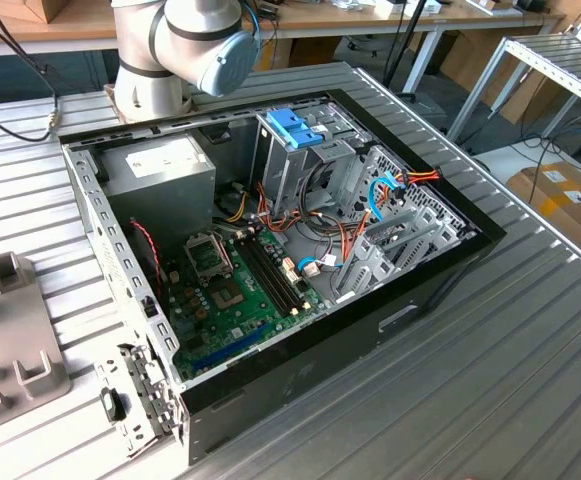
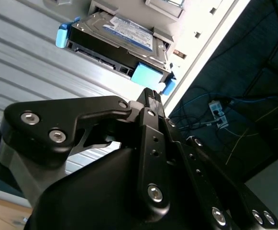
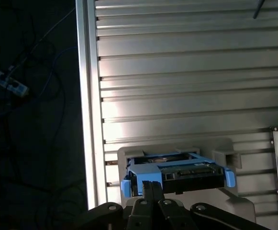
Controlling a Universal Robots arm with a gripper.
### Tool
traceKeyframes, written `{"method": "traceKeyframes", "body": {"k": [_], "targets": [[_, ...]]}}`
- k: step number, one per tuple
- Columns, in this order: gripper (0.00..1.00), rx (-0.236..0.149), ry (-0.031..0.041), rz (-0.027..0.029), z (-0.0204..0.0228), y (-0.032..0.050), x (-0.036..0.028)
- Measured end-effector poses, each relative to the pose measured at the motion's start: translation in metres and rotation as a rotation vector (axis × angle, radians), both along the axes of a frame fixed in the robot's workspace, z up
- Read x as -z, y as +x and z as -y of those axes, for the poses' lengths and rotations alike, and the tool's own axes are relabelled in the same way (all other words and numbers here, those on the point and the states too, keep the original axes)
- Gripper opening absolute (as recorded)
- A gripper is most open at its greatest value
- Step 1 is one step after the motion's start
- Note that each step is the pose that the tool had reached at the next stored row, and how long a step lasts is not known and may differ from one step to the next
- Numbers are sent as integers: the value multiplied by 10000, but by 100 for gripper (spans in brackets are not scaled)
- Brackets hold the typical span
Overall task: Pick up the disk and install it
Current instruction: 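Reach for the disk, then pick up the disk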
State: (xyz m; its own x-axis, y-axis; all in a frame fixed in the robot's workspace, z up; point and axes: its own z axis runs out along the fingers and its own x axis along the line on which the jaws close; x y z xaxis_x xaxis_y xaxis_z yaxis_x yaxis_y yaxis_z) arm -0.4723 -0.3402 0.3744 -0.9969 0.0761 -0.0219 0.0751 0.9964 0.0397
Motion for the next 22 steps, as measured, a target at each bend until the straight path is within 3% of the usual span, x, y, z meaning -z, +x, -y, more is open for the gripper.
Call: {"method": "traceKeyframes", "body": {"k": [5, 22], "targets": [[11, -28, -4, -15, 0, 33, 29], [11, -117, -28, -16, 0, 33, 29]]}}
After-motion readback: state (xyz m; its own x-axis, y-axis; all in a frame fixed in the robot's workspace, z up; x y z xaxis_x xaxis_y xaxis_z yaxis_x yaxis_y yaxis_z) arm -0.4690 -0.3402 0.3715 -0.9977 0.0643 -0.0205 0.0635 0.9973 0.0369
